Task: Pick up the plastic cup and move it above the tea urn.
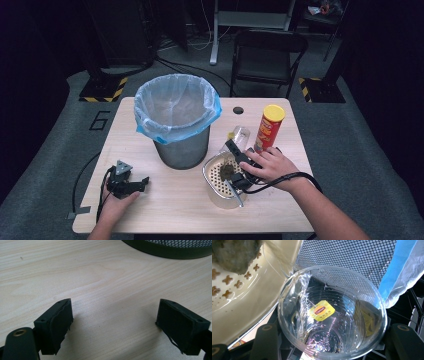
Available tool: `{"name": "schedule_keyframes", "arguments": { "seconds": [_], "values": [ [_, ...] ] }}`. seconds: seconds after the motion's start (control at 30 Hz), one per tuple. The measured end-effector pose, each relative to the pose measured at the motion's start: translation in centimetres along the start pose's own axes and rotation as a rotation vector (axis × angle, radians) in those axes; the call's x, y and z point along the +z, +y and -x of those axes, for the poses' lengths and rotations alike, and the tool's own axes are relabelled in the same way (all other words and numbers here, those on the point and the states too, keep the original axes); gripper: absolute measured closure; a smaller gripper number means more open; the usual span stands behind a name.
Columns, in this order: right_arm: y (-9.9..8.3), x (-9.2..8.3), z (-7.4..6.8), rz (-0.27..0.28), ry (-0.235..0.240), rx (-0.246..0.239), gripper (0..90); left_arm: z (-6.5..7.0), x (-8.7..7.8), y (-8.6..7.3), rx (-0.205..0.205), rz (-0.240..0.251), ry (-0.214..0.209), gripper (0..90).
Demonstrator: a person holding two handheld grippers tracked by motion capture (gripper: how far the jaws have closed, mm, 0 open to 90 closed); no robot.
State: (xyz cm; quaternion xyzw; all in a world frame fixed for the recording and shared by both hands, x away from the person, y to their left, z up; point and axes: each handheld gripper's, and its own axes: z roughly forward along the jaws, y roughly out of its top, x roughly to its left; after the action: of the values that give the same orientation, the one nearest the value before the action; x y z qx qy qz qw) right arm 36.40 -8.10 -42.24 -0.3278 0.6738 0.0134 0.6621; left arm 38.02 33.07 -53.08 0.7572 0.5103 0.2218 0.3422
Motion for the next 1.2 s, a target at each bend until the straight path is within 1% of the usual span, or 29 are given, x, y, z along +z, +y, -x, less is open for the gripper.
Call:
{"name": "schedule_keyframes", "arguments": {
  "seconds": [0.03, 0.07, 0.13, 0.17, 0.2, 0.23, 0.27, 0.37, 0.4, 0.5, 0.8, 0.83, 0.97, 1.1, 1.2],
  "values": [
    [-0.05, -0.03, -0.02, -0.005, -0.002, 0.007, 38.0, 0.0, 0.0, 0.0, -0.001, 0.0, 0.0, 13.4],
    [-0.1, 0.0, 0.11, -0.003, 0.023, -0.006, 38.0, 0.0, 0.0, 0.0, 0.0, 0.0, 0.0, 13.4],
    [-0.22, -0.06, 0.17, -0.01, 0.017, 0.003, 38.0, 0.0, 0.0, 0.0, 0.0, 0.0, 0.0, 13.4],
    [-0.22, -0.11, 0.15, -0.006, 0.028, -0.01, 38.0, 0.0, 0.0, 0.0, 0.0, 0.0, 0.0, 13.4],
    [-0.23, -0.03, 0.33, -0.003, -0.011, -0.017, 38.0, 0.0, 0.0, 0.0, 0.0, 0.0, 0.0, 13.4],
    [-0.23, 0.01, 0.48, 0.004, -0.011, -0.043, 37.9, 0.0, 0.0, 0.0, 0.0, 0.0, 0.0, 13.4],
    [-0.23, -0.06, 0.38, 0.002, 0.032, -0.061, 37.9, 0.0, 0.0, 0.0, 0.0, 0.0, 0.0, 13.4],
    [-0.18, -0.06, 0.25, 0.001, 0.038, -0.067, 37.9, 0.0, 0.0, 0.0, -0.001, 0.0, 0.0, 13.4],
    [-0.14, -0.06, 0.24, 0.002, 0.03, -0.071, 38.0, 0.0, 0.0, 0.0, 0.0, 0.0, 0.0, 13.4],
    [-0.08, -0.07, 0.2, 0.002, 0.03, -0.079, 37.9, 0.0, 0.0, 0.0, 0.0, 0.0, 0.0, 13.4],
    [0.0, -0.15, 0.18, 0.004, 0.036, -0.09, 38.0, 0.0, 0.0, 0.0, 0.0, 0.0, 0.0, 13.4],
    [0.03, -0.16, 0.19, 0.006, 0.029, -0.095, 37.9, 0.0, 0.0, 0.0, 0.0, 0.0, 0.0, 13.4],
    [0.08, -0.17, 0.23, 0.011, 0.029, -0.093, 37.9, 0.0, 0.0, 0.0, 0.0, -0.001, 0.0, 13.4],
    [-0.01, -0.16, 0.28, 0.004, 0.028, -0.079, 37.9, 0.0, 0.0, 0.0, 0.0, -0.001, 0.0, 13.4],
    [-0.04, -0.17, 0.35, 0.005, 0.026, -0.08, 37.9, 0.0, 0.0, 0.0, 0.0, 0.0, 0.0, 13.4]
  ]
}}
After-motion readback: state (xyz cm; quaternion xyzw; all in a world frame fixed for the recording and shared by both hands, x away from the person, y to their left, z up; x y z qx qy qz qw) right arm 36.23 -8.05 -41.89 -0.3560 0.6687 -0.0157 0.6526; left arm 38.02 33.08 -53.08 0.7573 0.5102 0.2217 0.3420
